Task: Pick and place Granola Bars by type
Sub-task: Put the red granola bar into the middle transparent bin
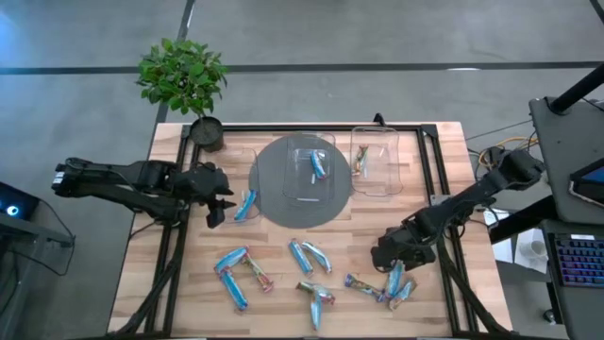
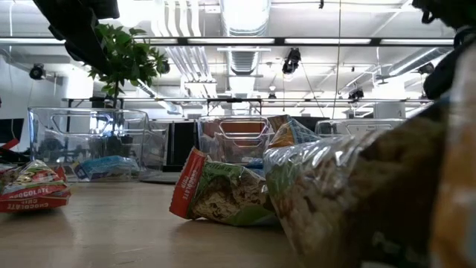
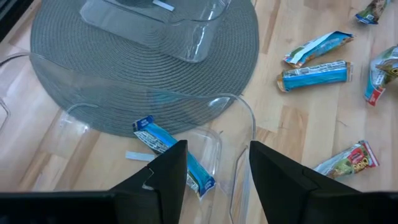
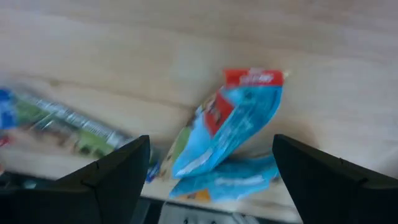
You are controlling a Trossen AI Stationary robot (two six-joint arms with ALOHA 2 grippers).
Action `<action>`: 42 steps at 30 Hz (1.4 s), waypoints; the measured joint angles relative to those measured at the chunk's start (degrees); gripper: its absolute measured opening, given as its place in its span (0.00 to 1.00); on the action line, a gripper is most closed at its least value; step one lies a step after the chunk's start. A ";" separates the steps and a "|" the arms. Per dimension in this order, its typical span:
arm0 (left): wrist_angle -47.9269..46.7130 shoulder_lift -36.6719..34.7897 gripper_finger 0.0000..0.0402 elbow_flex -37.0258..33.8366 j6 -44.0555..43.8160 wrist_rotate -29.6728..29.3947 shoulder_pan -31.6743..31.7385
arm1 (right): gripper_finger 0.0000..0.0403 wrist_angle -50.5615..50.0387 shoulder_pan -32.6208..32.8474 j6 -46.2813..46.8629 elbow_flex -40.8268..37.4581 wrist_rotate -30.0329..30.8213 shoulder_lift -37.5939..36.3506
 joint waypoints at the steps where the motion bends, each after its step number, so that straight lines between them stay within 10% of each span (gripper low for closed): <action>1: 0.05 0.00 0.39 0.00 0.00 -0.04 0.00 | 0.82 0.05 0.00 -0.07 0.00 -0.18 0.74; 8: 0.03 0.17 0.39 -0.02 -0.07 -0.04 0.00 | 0.74 0.27 0.09 -3.17 0.89 -2.16 4.37; 17: 0.01 0.48 0.39 -0.02 -0.04 -0.04 0.00 | 0.35 1.54 0.09 -4.97 1.05 -3.56 5.39; 26: -6.39 -0.15 0.39 -0.02 -2.06 -0.02 0.00 | 0.04 2.28 -2.10 -6.93 1.29 8.50 3.45; 34: -8.73 -2.00 0.39 -0.04 -11.54 0.00 -0.02 | 0.05 9.07 -16.70 -21.71 6.14 27.63 -7.95; 42: -8.62 -2.99 0.39 -0.04 -19.31 0.01 -0.02 | 0.06 11.70 -41.06 -52.51 19.78 25.26 -5.74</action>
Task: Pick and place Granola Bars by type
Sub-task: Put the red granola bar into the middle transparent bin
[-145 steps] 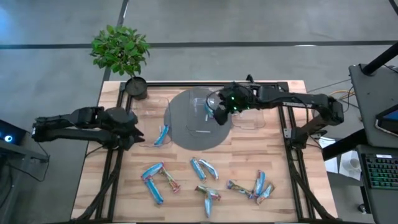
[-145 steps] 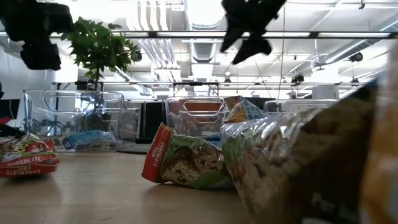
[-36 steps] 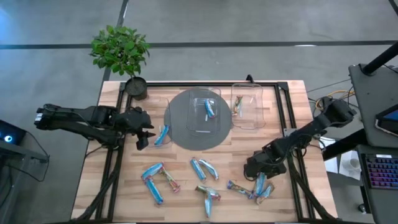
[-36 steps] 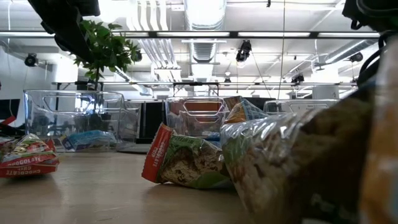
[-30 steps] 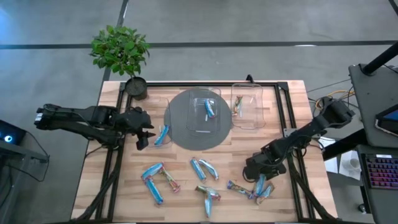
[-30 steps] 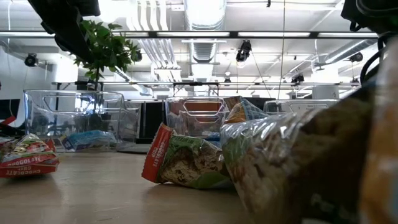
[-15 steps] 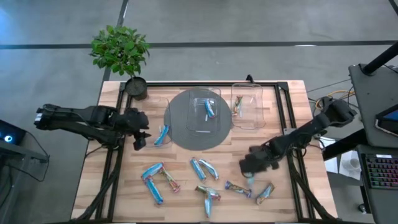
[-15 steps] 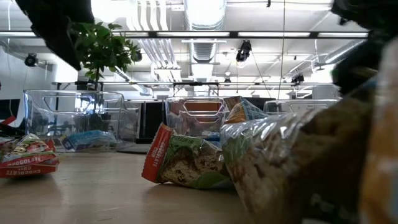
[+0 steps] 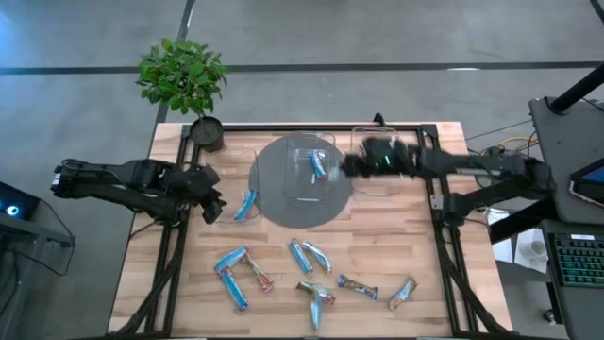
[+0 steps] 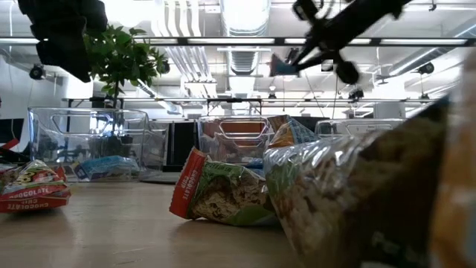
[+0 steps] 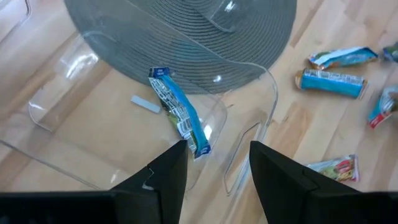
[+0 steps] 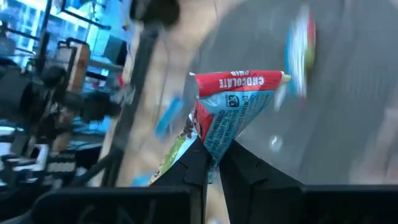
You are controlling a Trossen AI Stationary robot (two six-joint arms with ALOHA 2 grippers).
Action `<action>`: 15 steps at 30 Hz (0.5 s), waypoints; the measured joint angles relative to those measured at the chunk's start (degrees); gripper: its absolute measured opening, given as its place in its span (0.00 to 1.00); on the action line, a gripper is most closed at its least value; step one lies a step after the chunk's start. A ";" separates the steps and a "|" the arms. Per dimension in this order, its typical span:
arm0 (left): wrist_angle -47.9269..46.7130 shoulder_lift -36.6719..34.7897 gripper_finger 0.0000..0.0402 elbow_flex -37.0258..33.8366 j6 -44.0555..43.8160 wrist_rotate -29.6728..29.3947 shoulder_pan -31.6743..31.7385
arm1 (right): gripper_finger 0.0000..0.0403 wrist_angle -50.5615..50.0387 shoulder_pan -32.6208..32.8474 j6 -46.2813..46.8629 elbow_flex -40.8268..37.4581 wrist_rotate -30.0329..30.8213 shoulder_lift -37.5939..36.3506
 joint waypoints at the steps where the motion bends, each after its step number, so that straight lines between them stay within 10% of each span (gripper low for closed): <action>1: 0.02 -0.01 0.39 0.00 -0.68 0.00 -0.01 | 0.06 0.13 -2.82 -3.89 2.06 -2.79 2.39; 7: 0.06 -0.11 0.39 0.00 -5.62 0.47 -0.62 | 0.13 -8.94 -11.52 -20.31 17.55 -19.02 22.04; 15: 0.04 -0.29 0.39 0.00 -13.73 0.54 -6.73 | 0.43 -20.94 -10.01 -32.24 35.72 -19.99 36.81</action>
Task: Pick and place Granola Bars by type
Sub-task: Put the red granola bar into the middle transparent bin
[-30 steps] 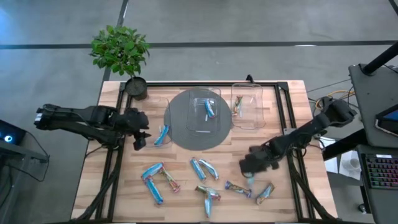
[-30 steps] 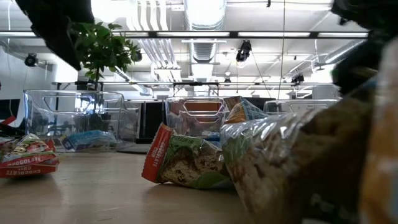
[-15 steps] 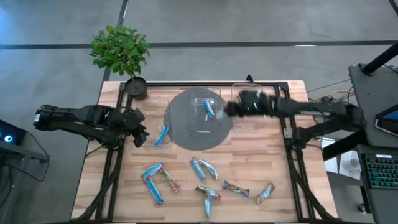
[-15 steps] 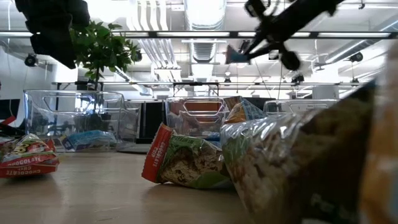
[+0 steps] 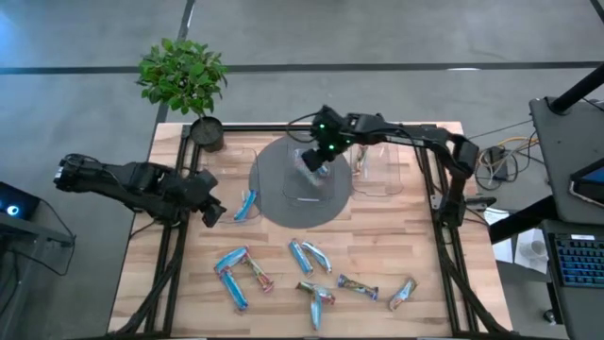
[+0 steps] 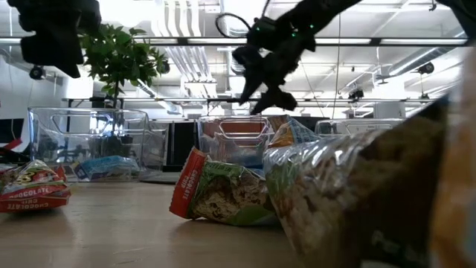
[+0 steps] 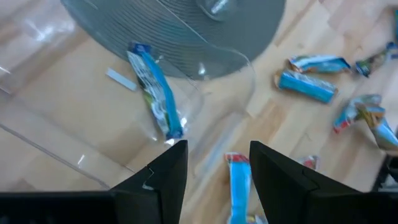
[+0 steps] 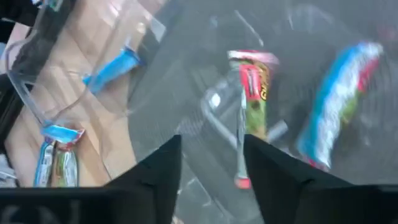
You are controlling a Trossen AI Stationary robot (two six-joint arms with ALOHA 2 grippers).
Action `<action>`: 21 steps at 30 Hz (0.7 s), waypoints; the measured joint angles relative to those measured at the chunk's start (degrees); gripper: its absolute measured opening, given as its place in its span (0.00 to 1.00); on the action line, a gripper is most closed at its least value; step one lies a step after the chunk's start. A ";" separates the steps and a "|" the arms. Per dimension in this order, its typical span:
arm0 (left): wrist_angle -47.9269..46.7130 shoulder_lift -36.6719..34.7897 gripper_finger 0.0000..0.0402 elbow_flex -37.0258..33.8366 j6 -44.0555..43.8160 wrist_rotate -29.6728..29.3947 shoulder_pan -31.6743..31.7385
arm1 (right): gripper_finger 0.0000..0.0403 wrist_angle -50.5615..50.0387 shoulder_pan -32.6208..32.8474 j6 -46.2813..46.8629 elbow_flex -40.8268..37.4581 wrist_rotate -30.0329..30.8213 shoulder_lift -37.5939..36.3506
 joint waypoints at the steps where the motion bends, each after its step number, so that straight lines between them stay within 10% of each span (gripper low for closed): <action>1: 0.00 0.00 0.39 0.00 -0.66 -0.01 -1.22 | 0.46 -0.12 0.29 -0.82 1.08 0.53 0.08; 21: 0.08 16.05 0.39 0.00 -7.51 -5.13 -30.60 | 0.68 -15.69 8.07 -14.28 2.95 25.78 -11.29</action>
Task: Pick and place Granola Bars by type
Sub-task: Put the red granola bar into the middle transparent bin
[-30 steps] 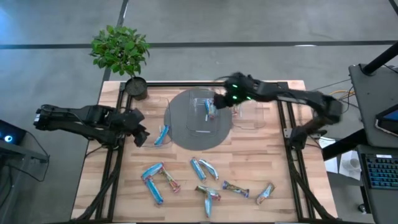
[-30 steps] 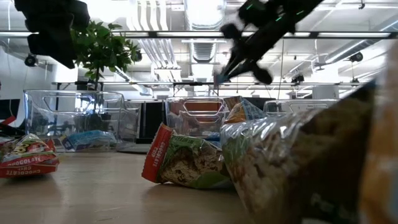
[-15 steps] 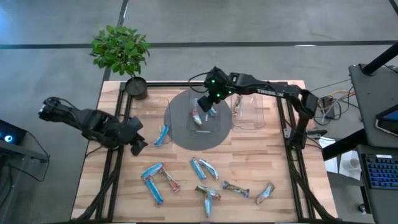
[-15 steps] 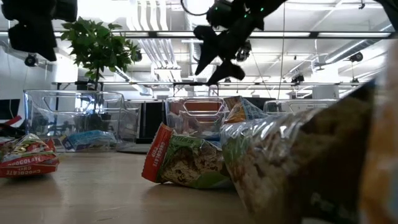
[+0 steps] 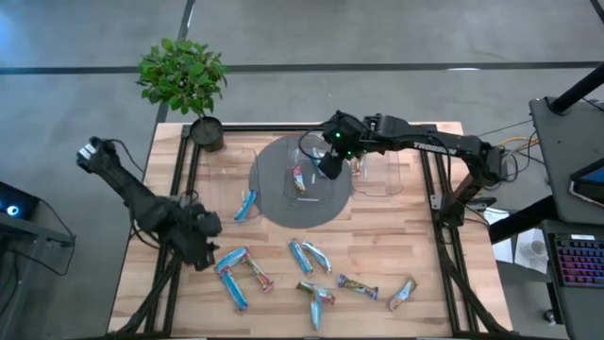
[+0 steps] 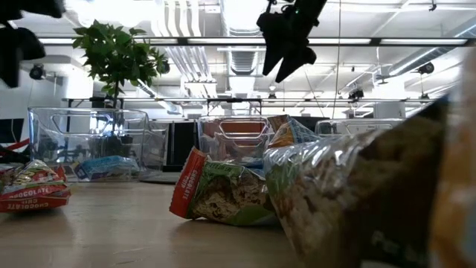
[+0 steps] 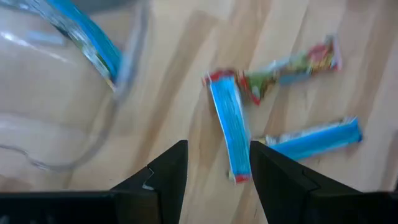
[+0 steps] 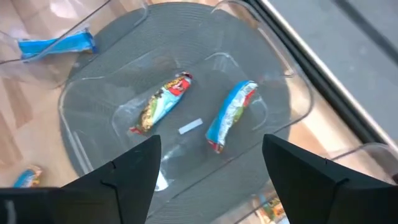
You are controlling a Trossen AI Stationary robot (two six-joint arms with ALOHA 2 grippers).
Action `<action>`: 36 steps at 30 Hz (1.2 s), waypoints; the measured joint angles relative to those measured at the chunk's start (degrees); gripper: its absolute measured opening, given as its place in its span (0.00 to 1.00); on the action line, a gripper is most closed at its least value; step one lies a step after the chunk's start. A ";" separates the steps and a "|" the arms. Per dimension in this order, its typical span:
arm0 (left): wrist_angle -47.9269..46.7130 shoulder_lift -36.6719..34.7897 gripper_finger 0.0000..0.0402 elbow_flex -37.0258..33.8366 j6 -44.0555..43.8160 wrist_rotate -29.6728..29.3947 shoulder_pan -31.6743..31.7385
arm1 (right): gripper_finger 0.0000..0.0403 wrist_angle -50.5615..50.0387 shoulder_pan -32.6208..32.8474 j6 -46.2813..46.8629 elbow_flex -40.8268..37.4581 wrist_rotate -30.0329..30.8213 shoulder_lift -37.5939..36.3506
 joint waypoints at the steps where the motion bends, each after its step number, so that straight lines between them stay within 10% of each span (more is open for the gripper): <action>1: 0.21 1.51 0.39 0.00 -1.42 -0.02 -1.40 | 0.67 -0.12 0.32 -0.01 0.00 0.07 -0.10; 20: 10.72 24.07 0.39 -2.41 -17.28 -5.62 -8.80 | 0.66 0.55 0.71 0.24 -1.69 0.05 0.46; 36: 27.09 20.66 0.39 -9.37 -21.61 -5.16 -8.85 | 0.65 0.57 0.73 1.96 -3.04 0.00 0.46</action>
